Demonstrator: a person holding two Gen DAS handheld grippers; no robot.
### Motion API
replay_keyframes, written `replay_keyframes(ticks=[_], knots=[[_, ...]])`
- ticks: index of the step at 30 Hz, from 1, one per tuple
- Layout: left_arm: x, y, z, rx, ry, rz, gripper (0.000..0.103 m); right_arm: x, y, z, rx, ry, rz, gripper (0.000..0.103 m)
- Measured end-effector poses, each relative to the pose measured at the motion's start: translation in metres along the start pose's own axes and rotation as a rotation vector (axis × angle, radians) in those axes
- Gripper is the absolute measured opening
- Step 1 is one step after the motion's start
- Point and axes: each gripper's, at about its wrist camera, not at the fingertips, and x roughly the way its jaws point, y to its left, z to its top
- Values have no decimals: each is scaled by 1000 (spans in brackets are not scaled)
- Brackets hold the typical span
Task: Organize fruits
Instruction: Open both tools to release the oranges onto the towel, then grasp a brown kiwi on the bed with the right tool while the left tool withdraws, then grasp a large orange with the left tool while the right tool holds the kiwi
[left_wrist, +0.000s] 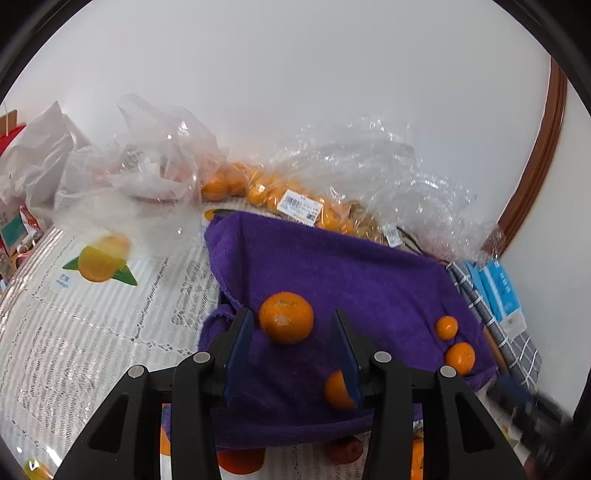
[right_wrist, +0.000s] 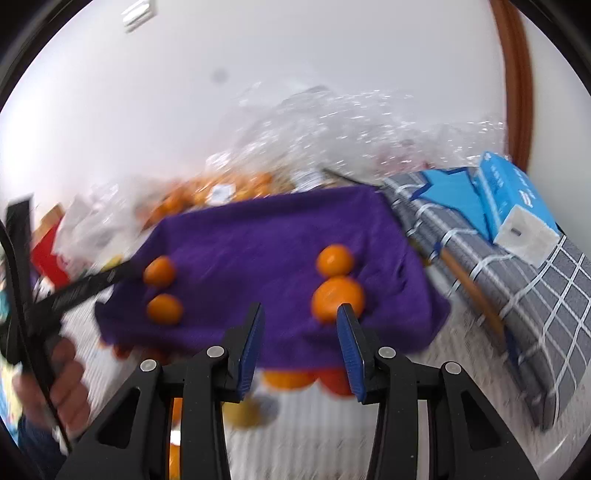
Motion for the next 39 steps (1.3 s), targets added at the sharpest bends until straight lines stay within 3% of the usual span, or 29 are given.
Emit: replay_keyframes(ticks=[4, 11, 14, 22, 30, 39], knots=[[-8, 5, 4, -13, -17, -2, 42, -3, 18, -21, -54, 61, 18, 28], [-50, 9, 5, 5, -73, 1, 44, -5, 30, -39, -93, 102, 59, 27], [-64, 25, -10, -26, -42, -23, 45, 2, 34, -42, -114, 122, 61, 27], [-72, 55, -53, -61, 9, -2, 45, 24, 30, -50, -130, 162, 37, 27], [-60, 44, -68, -3, 83, -2, 45, -9, 11, -62, -139, 148, -1, 27], [-57, 40, -71, 13, 94, 4, 45, -20, -12, -82, -76, 173, -26, 30]])
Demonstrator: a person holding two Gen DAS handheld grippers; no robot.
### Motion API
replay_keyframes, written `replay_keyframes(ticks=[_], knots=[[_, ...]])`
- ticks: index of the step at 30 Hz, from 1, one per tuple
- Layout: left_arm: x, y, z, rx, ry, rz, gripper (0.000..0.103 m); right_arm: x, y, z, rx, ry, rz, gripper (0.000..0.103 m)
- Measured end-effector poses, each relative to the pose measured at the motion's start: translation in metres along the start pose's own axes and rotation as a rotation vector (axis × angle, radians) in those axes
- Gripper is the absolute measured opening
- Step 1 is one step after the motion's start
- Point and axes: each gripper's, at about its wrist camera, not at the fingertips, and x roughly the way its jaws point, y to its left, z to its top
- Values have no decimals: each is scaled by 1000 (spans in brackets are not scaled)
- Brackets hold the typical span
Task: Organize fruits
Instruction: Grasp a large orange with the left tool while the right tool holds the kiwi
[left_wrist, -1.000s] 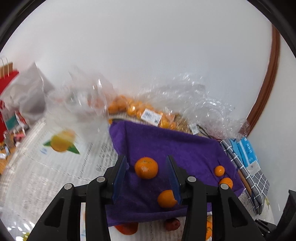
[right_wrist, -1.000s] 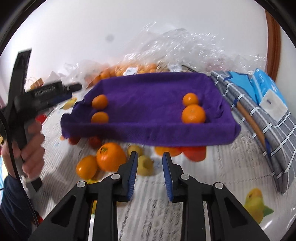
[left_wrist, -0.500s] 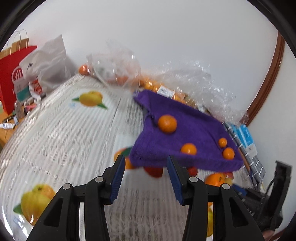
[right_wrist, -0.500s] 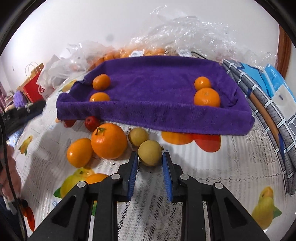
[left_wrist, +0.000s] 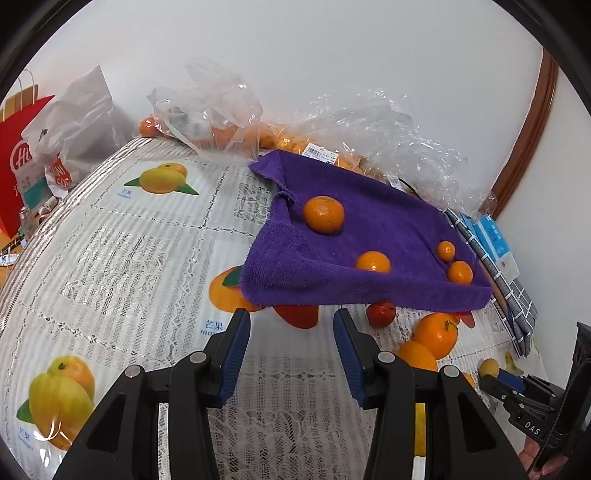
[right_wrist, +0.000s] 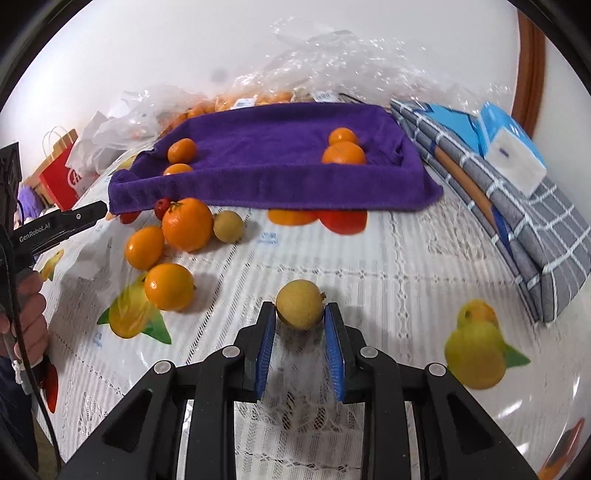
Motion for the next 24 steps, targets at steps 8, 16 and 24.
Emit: replay_keyframes(ticks=[8, 16, 24], knots=[[3, -9, -3, 50, 11, -17, 45, 4, 2, 3, 29, -40, -44, 27], [-4, -41, -14, 173, 34, -147, 45, -12, -3, -2, 59, -107, -57, 27], [9, -74, -25, 162, 135, -196, 44, -14, -10, -3, 93, -112, -54, 27]])
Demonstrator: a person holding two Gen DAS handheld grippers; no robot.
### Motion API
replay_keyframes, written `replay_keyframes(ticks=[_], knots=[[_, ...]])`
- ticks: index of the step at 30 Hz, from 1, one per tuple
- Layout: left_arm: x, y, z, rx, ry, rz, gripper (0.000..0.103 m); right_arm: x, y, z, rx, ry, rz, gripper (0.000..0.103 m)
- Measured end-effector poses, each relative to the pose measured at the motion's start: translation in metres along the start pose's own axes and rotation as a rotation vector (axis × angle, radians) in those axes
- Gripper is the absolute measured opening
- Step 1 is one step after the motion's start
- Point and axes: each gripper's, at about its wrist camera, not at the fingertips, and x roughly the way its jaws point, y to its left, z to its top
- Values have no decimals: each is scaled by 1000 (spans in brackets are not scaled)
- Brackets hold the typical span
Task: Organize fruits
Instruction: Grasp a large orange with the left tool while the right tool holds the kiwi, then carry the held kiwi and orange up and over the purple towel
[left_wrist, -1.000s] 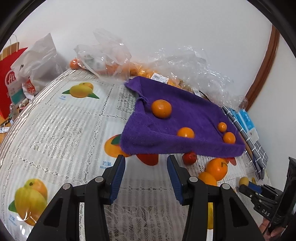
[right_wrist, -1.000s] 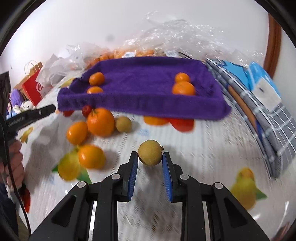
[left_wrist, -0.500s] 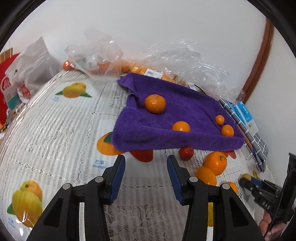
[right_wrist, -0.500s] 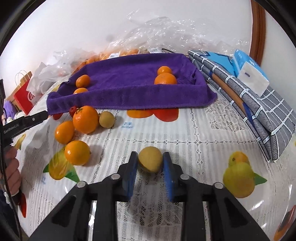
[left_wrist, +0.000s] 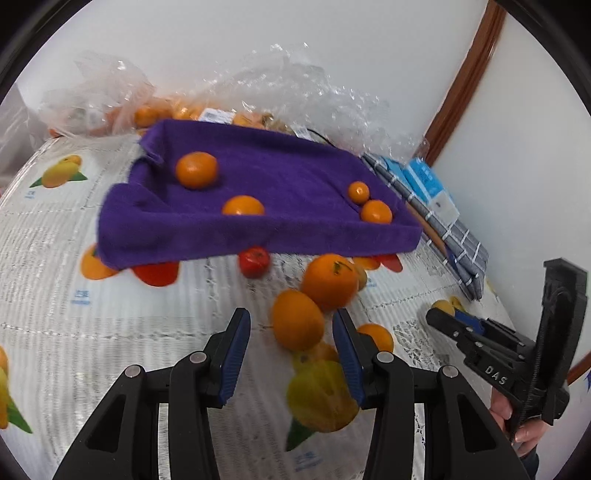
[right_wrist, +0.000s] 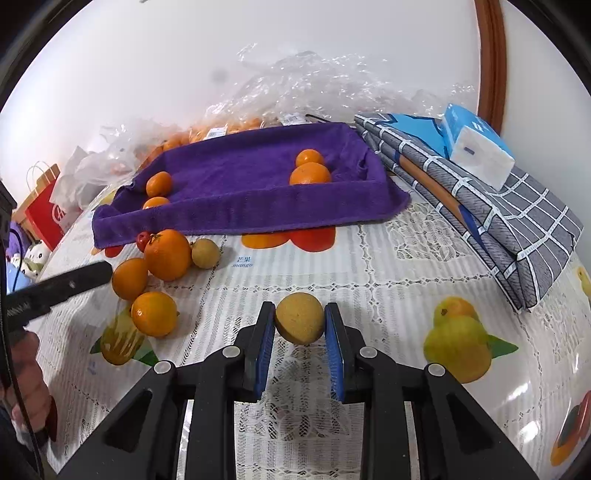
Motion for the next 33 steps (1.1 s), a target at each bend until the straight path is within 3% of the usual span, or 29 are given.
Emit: replay_keyframes(ticks=[5, 7, 8, 10, 15, 26, 33], knots=[[16, -11, -2, 22, 41, 30, 44, 0, -5, 0, 20, 2, 17, 27], [18, -13, -3, 36, 28, 67, 39, 0, -5, 0, 24, -1, 22, 27], [18, -15, -4, 47, 29, 75, 32, -1, -6, 0, 26, -5, 24, 27], [18, -15, -4, 54, 35, 59, 31, -2, -7, 0, 31, -12, 23, 27], [8, -10, -5, 29, -12, 18, 31, -3, -6, 0, 41, -16, 20, 27], [-13, -1, -1, -18, -140, 68, 31, -11, -9, -2, 62, -60, 26, 27], [-17, 12, 2, -73, -170, 99, 31, -20, -14, -4, 92, -105, 47, 27]])
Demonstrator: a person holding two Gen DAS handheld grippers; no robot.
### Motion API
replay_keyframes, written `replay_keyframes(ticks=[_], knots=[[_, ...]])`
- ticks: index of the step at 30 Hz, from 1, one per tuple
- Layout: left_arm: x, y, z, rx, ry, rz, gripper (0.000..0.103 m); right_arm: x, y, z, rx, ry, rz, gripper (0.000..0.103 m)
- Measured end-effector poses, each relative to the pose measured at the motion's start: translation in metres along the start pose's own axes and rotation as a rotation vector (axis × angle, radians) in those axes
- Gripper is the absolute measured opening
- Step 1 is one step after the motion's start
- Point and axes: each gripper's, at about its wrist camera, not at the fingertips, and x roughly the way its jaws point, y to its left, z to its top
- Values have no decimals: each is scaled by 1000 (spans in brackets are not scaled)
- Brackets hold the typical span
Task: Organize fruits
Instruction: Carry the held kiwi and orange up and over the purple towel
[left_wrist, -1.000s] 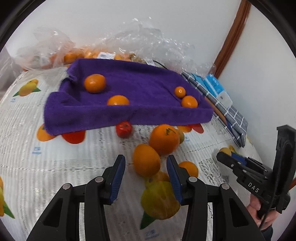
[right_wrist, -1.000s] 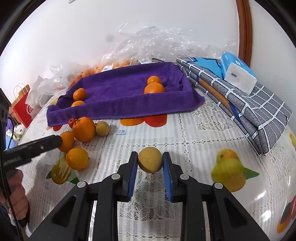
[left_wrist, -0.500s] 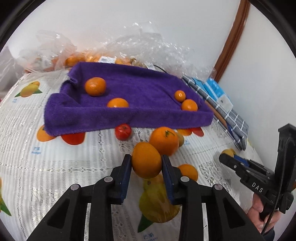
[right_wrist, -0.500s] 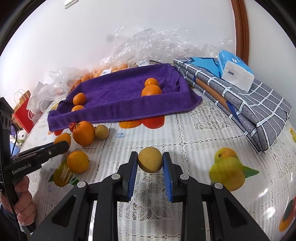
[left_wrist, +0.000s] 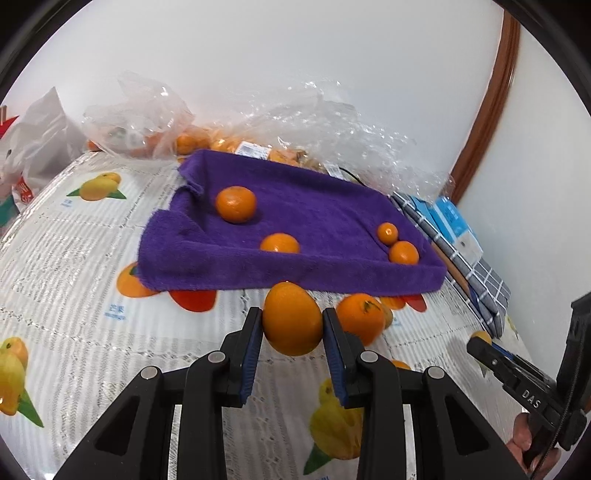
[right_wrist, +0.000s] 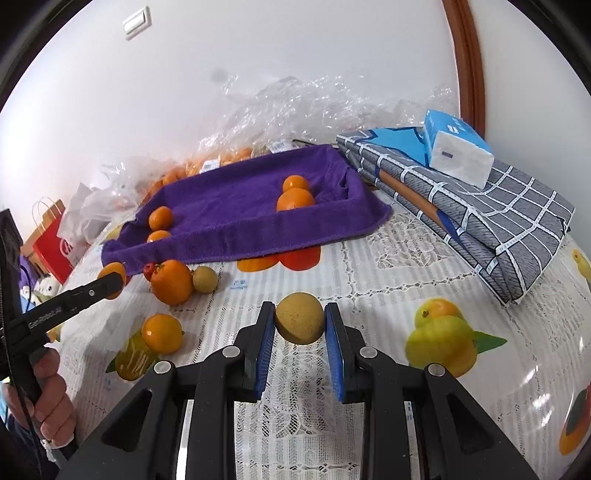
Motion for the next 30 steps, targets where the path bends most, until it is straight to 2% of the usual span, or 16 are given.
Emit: replay_keyframes(ticks=[5, 13, 16, 21, 24, 30], knots=[[-6, 3, 1, -13, -40, 22, 31, 0, -3, 1, 7, 0, 27, 27], [-11, 10, 2, -62, -56, 2, 31, -7, 3, 1, -29, 2, -34, 27], [-13, 14, 3, -83, -68, 11, 31, -13, 5, 6, -12, 0, -14, 27], [-22, 23, 9, -121, -103, 33, 31, -23, 15, 22, -16, -16, -11, 27], [-29, 30, 15, -146, -111, 21, 31, -24, 24, 35, -42, -32, -17, 27], [-45, 31, 46, -115, -147, 54, 31, -14, 42, 62, -59, -52, 8, 27]])
